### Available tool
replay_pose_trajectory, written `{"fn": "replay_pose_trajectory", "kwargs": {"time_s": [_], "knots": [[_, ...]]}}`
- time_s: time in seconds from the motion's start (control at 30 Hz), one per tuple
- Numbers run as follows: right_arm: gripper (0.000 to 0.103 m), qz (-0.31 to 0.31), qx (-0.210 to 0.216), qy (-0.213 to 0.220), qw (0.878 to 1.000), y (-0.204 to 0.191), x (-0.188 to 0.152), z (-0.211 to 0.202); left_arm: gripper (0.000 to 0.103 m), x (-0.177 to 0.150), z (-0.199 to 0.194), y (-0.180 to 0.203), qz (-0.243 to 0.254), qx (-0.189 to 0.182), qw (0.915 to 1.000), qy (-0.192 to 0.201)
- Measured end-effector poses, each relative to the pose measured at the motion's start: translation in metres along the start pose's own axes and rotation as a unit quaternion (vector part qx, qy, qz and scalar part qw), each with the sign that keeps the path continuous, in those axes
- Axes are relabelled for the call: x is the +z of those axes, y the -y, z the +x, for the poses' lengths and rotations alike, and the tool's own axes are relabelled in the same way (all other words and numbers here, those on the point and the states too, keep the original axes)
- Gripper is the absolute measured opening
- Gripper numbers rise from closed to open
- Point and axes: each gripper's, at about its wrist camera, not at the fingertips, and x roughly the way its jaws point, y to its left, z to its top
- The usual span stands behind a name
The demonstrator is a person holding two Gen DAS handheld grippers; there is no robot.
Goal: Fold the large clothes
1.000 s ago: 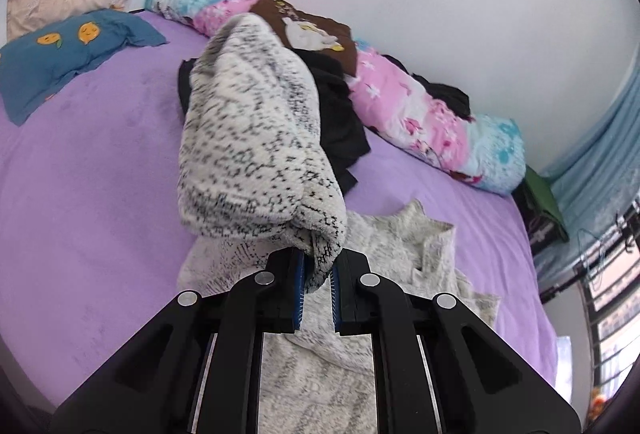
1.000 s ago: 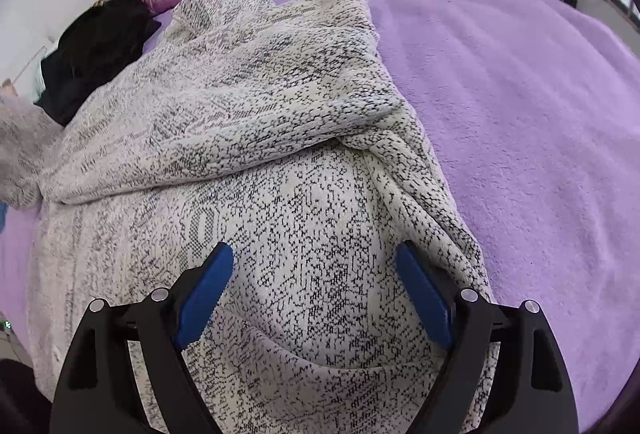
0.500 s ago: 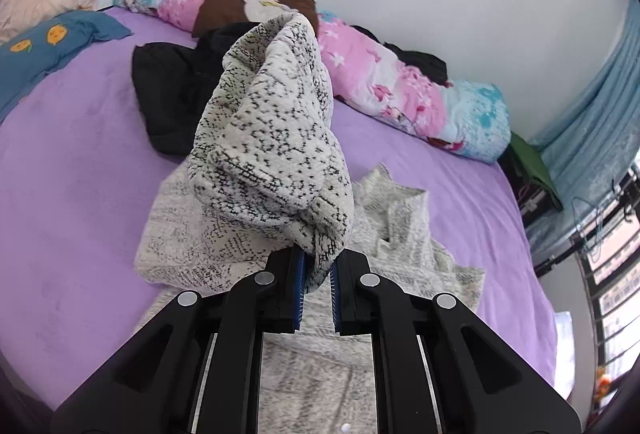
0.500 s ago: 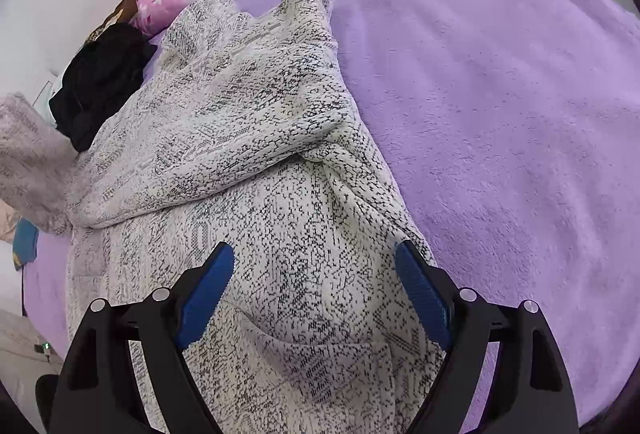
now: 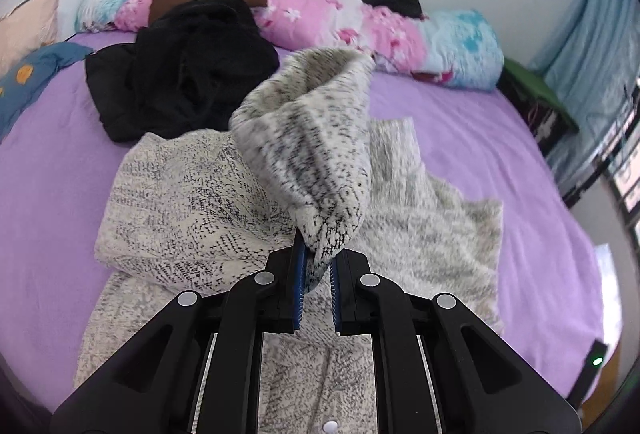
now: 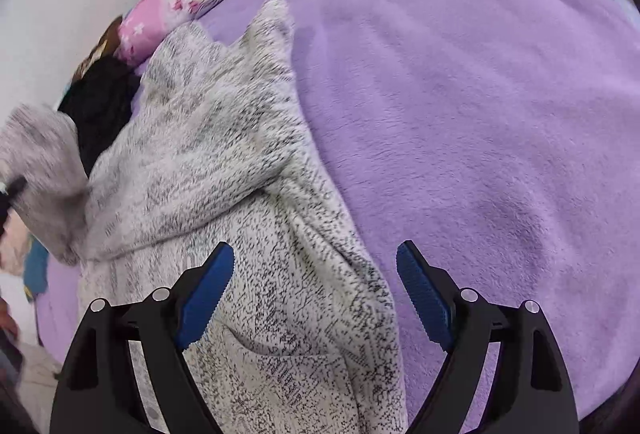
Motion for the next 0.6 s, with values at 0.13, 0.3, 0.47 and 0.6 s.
{"fn": "replay_pose_trajectory", "kwargs": {"time_s": [0.13, 0.3, 0.47, 0.6], "knots": [[0.082, 0.015, 0.006, 0.01, 1.0, 0.007, 0.005, -0.005, 0.009, -0.016, 0.017, 0.024, 0.047, 0.028, 0.9985, -0.001], [0.082, 0.033, 0.018, 0.024, 0.999, 0.012, 0.01, -0.01, 0.009, -0.039, 0.038, 0.056, 0.101, 0.052, 0.9935, -0.001], [0.082, 0.045, 0.033, 0.025, 0.998, 0.014, 0.014, -0.008, 0.009, -0.059, 0.052, 0.078, 0.125, 0.047, 0.991, 0.009], [0.082, 0.063, 0.063, 0.029, 0.996, 0.016, 0.019, -0.006, 0.009, -0.072, 0.044, 0.106, 0.177, 0.04, 0.9822, 0.05]]}}
